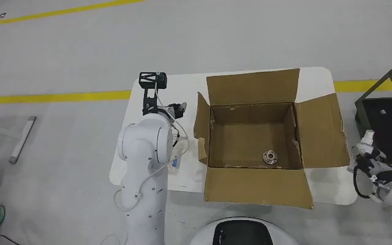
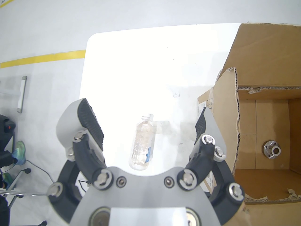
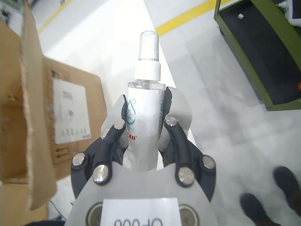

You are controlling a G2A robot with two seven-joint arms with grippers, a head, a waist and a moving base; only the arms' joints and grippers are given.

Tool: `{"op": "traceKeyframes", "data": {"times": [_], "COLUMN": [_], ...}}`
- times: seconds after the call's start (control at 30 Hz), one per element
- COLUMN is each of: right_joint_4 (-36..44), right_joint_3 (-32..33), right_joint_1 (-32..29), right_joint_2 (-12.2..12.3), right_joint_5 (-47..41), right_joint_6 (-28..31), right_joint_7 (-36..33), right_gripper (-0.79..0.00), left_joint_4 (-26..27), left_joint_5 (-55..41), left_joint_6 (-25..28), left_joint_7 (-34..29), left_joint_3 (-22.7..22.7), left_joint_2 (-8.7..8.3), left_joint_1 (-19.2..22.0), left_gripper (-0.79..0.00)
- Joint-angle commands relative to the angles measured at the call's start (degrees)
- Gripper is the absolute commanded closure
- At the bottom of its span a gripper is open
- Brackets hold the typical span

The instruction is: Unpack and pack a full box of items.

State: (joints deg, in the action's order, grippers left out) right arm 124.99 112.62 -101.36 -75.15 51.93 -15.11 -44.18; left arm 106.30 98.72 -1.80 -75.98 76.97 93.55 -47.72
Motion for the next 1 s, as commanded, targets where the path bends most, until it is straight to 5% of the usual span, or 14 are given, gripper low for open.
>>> {"op": "traceKeyframes", "data": {"times": [0.0,0.57,0.67,0.97], "right_joint_4": [-1.5,-9.3,-9.7,-9.4], "right_joint_3": [-3.0,-11.2,-11.6,-11.7], "right_joint_1": [1.0,7.6,7.8,7.8], "right_joint_2": [0.3,1.6,1.7,1.6], "right_joint_5": [4.8,20.2,20.4,19.5], "right_joint_6": [1.0,6.3,6.2,5.0], "right_joint_7": [-2.9,-14.7,-15.2,-14.4], "right_gripper": [0.0,0.0,-0.166,-0.431], "left_joint_4": [0.0,0.0,0.0,0.0], "left_joint_5": [0.0,0.0,0.0,0.0], "left_joint_6": [0.0,0.0,0.0,0.0], "left_joint_7": [0.0,0.0,0.0,0.0], "left_joint_3": [0.0,0.0,0.0,0.0], "left_joint_2": [0.0,0.0,0.0,0.0], "left_joint_1": [0.0,0.0,0.0,0.0], "left_gripper": [-0.785,-0.785,-0.785,-0.785]}}
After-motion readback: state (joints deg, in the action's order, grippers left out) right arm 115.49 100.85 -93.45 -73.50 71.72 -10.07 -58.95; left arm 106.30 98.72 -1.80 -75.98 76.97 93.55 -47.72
